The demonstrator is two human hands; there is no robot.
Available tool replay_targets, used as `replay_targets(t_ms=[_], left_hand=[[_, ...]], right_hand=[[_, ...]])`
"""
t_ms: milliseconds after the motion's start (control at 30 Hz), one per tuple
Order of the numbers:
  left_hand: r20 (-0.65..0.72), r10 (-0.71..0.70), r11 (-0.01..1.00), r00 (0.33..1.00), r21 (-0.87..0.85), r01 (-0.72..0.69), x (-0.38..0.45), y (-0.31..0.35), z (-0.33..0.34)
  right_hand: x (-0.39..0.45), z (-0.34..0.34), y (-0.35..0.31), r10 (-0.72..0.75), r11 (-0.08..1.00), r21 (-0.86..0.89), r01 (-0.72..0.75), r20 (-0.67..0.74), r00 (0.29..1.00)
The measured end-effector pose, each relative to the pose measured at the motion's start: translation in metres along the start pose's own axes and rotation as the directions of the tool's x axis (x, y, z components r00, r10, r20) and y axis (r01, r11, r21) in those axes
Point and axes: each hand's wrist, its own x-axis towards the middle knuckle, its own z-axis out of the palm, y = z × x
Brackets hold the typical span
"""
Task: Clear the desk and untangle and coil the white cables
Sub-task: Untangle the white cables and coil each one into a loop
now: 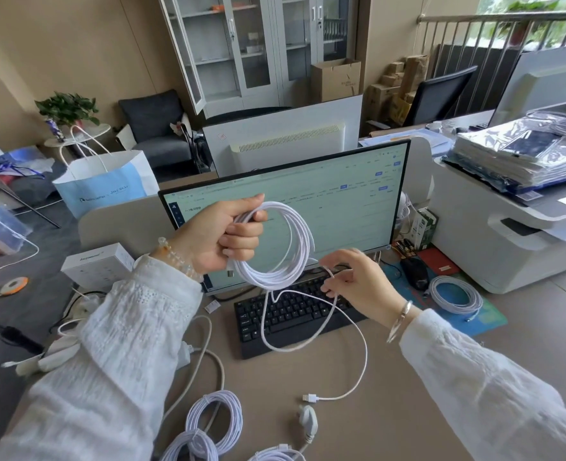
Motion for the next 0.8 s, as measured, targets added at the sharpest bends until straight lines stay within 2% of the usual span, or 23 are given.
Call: replay_targets(t_ms=[67, 133, 167, 233, 400, 567, 633, 700, 767, 800], left_hand=[[-0.035, 0.005, 0.998, 0.999, 0.068, -0.003, 0.002, -0.005, -0.001], [-0.066, -0.005, 0.987, 0.998, 0.163, 0.016, 0.005, -0.014, -0.003], [-0.073, -0.016, 0.976, 0.997, 0.216, 0.032, 0.006, -0.019, -0.004], [-0.077, -0.055, 0.954, 0.996, 0.291, 0.075, 0.009, -0.031, -0.005], [-0.022, -0.171, 0.939, 0.985, 0.297, 0.17, 0.013, -0.061, -0.005], [-0.049, -0.164, 0.913, 0.985, 0.371, 0.171, 0.028, -0.089, 0.01], [-0.054, -0.116, 0.923, 0.992, 0.362, 0.128, 0.034, -0.094, 0.015], [-0.055, -0.063, 0.952, 0.996, 0.295, 0.077, 0.036, -0.094, 0.016], [-0.057, -0.012, 0.97, 0.998, 0.243, 0.025, 0.036, -0.092, 0.015], [-0.063, 0.01, 0.971, 0.998, 0.238, 0.006, 0.035, -0.091, 0.014]], right_hand=[[-0.001, 0.002, -0.004, 0.111, 0.953, 0.292, -0.084, -0.077, 0.991], [0.0, 0.002, -0.01, 0.223, 0.832, 0.532, -0.157, -0.062, 0.973], [0.0, 0.002, -0.013, 0.262, 0.783, 0.593, -0.187, -0.043, 0.964], [0.002, 0.001, -0.018, 0.302, 0.739, 0.641, -0.206, -0.042, 0.952], [0.004, -0.003, -0.033, 0.275, 0.706, 0.704, -0.08, -0.169, 0.946], [-0.006, 0.009, -0.055, 0.189, 0.589, 0.807, -0.051, -0.076, 0.979], [-0.01, 0.014, -0.062, 0.106, 0.612, 0.787, -0.077, 0.015, 0.994], [-0.012, 0.014, -0.065, 0.032, 0.729, 0.681, -0.076, 0.077, 0.997], [-0.011, 0.007, -0.062, -0.033, 0.874, 0.486, 0.015, 0.029, 0.999], [-0.01, 0.002, -0.058, -0.077, 0.942, 0.327, 0.074, -0.005, 0.997]])
